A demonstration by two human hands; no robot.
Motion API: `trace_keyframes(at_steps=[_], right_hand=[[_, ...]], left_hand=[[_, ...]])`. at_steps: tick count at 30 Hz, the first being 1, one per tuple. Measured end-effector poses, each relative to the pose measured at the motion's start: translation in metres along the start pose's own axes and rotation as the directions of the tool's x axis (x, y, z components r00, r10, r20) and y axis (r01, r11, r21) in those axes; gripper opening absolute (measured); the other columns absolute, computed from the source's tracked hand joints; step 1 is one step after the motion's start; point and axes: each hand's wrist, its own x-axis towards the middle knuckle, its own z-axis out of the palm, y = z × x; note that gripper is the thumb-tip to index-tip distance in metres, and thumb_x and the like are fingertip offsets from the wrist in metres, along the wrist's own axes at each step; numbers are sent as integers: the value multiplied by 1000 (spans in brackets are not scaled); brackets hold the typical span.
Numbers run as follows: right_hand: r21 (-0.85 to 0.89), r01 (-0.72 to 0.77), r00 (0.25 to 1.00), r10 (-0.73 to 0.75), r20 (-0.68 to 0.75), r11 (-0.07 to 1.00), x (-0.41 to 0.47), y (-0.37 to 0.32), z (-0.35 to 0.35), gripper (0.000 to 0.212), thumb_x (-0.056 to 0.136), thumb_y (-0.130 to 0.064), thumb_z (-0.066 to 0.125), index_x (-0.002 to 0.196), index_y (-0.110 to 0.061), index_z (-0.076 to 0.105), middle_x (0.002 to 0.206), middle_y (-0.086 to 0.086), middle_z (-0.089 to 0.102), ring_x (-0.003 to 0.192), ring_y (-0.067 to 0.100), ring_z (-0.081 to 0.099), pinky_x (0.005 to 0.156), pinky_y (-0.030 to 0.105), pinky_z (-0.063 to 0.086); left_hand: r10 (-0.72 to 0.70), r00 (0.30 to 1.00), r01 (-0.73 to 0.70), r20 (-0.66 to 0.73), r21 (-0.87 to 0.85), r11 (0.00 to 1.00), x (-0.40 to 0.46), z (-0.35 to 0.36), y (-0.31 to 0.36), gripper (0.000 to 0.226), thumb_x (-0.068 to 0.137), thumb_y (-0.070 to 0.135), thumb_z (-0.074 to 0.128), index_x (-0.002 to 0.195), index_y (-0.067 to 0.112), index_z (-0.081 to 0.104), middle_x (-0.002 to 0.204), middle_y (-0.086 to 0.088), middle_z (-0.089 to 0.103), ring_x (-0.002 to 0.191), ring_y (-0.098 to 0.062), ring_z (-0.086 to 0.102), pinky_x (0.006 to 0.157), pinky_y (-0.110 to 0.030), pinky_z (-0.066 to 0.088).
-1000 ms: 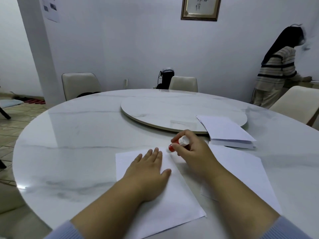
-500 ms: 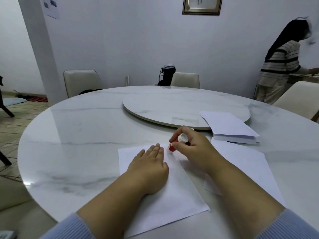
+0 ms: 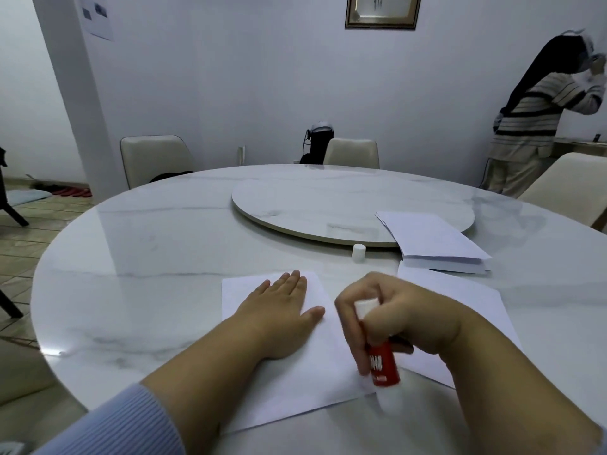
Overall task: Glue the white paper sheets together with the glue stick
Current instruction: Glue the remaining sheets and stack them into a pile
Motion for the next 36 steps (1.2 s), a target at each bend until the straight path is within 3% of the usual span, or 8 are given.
trace_keyframes(at_steps=[4,7,10,14,21,26,31,36], right_hand=[[335,356,849,-153,-506,872,3,8,-18,11,51,-6,48,51,-13,56,51,12,61,47,19,54,41,17,38],[211,436,575,-91,-813,875,7,17,-27,13,62,-7,44,54,-12,54,57,10,66,49,13,50,37,19,30],[115,333,409,-33,-912,936,11,22,-27,14,74,-6,48,62,-11,53,59,3,71,44,5,48,39,19,33],[-41,198,326,-105,-940,979,15,25,-21,12,69,-15,53,59,-20,56,64,-1,73,43,0,47,48,24,37],[-236,65,526,-234,-818,970,24,33,-11,9,78,-8,59,75,-15,62,73,-8,73,51,1,59,46,11,41],[-243,-74,658,-136,-741,967,29,38,-11,9,83,-17,58,83,-25,62,77,-4,75,75,19,67,69,35,53],[-264,-125,746,-85,-661,956,25,32,-9,9,82,-19,59,81,-27,62,75,-5,75,53,-2,56,57,21,42],[-174,-17,835,-82,-543,985,12,17,-6,7,65,-16,55,63,-16,62,69,5,74,47,11,54,46,23,37]], left_hand=[[159,969,-155,191,-38,987,-3,-29,-11,60,98,29,35,150,27,6,158,9,-13,143,-11,-17,115,-33,-9],[9,999,-10,-31,-38,999,-6,-28,-9,55,98,25,31,149,20,11,160,3,4,146,-14,1,116,-35,1],[-206,977,210,-52,93,973,-9,-11,2,59,98,40,19,149,14,6,159,-5,5,146,-23,4,117,-45,4],[-7,980,-5,197,58,998,-13,-25,3,56,97,30,27,149,33,6,159,11,-6,146,-17,-6,115,-53,-7],[-56,997,56,-44,5,998,-14,3,21,61,97,46,16,149,22,-4,159,2,-10,146,-17,-12,118,-45,-5],[-52,998,52,-27,-3,999,-10,9,16,61,96,48,14,149,26,-6,159,5,-13,145,-14,-12,118,-43,-6],[-64,998,64,1,-15,998,-6,6,15,61,95,49,16,149,29,-5,159,7,-12,145,-13,-12,118,-42,-8],[-65,998,65,-3,-24,998,-5,6,15,62,95,49,16,149,29,-5,159,7,-13,145,-12,-12,117,-42,-8]])
